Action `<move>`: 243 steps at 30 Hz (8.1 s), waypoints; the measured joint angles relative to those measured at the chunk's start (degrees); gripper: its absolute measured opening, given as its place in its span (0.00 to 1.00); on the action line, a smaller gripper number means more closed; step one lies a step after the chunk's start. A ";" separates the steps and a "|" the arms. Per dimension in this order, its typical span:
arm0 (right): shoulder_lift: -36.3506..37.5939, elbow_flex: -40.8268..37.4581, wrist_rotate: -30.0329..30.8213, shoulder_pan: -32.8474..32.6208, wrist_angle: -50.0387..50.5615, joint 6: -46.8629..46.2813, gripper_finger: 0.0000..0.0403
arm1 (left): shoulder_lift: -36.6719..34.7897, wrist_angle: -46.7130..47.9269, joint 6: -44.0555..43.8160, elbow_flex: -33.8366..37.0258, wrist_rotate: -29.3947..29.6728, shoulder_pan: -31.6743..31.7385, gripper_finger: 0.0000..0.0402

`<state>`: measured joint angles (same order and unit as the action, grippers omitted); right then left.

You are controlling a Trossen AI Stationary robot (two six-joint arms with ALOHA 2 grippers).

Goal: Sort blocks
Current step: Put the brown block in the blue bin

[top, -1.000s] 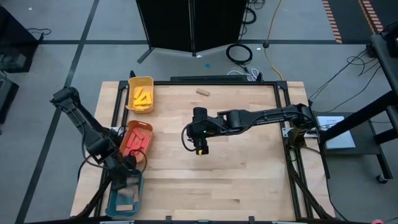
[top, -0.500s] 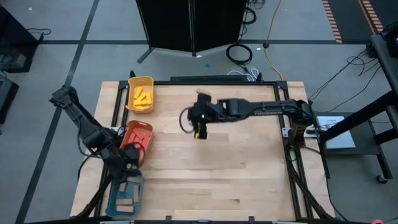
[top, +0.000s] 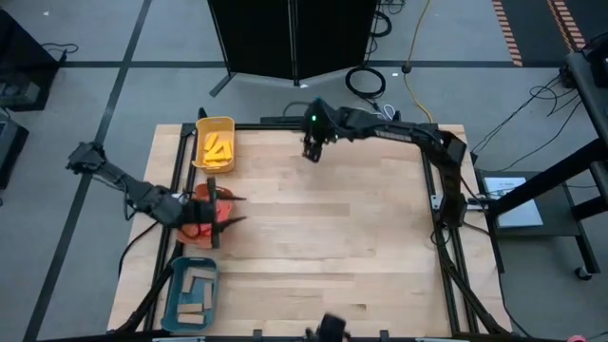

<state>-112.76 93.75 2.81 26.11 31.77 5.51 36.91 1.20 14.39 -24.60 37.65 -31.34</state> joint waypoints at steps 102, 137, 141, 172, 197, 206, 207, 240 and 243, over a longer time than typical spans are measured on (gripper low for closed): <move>21.93 -44.58 3.08 3.79 -12.32 -13.04 0.47 | -12.82 -11.62 -3.56 10.93 -32.53 23.07 0.40; 23.48 -44.74 -6.35 -9.62 -18.42 -20.49 0.16 | -0.85 -26.93 -20.30 10.91 -34.01 23.07 0.40; 25.37 -44.62 -9.53 -15.86 -29.49 -22.03 0.19 | 6.97 -31.39 -20.60 10.93 -32.89 22.87 0.44; 24.71 -44.53 8.39 -37.20 -71.12 0.37 0.19 | 45.75 -71.18 -3.05 -6.74 -32.44 18.89 0.81; 24.73 -44.53 10.44 -37.24 -70.86 1.59 0.33 | 47.14 -68.99 -1.57 -9.72 -26.28 18.96 0.21; 24.79 -44.53 10.84 -36.22 -70.80 3.10 0.49 | 37.23 -49.67 -1.39 -9.70 -17.30 15.86 0.20; 24.79 -44.53 10.84 -36.22 -70.20 3.10 0.50 | 34.21 -43.40 -1.50 -9.70 -13.89 14.92 0.20; 24.80 -44.53 10.67 -35.89 -63.82 4.24 0.52 | 22.43 49.19 -106.72 -18.16 -54.01 -9.92 0.22; 24.80 -44.53 10.67 -35.89 -63.67 4.62 0.52 | 24.97 47.13 -109.01 -18.16 -55.14 -11.95 0.22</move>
<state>-87.96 49.21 13.47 -9.78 -31.91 10.13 61.89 48.34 -94.62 -42.76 -17.48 -43.29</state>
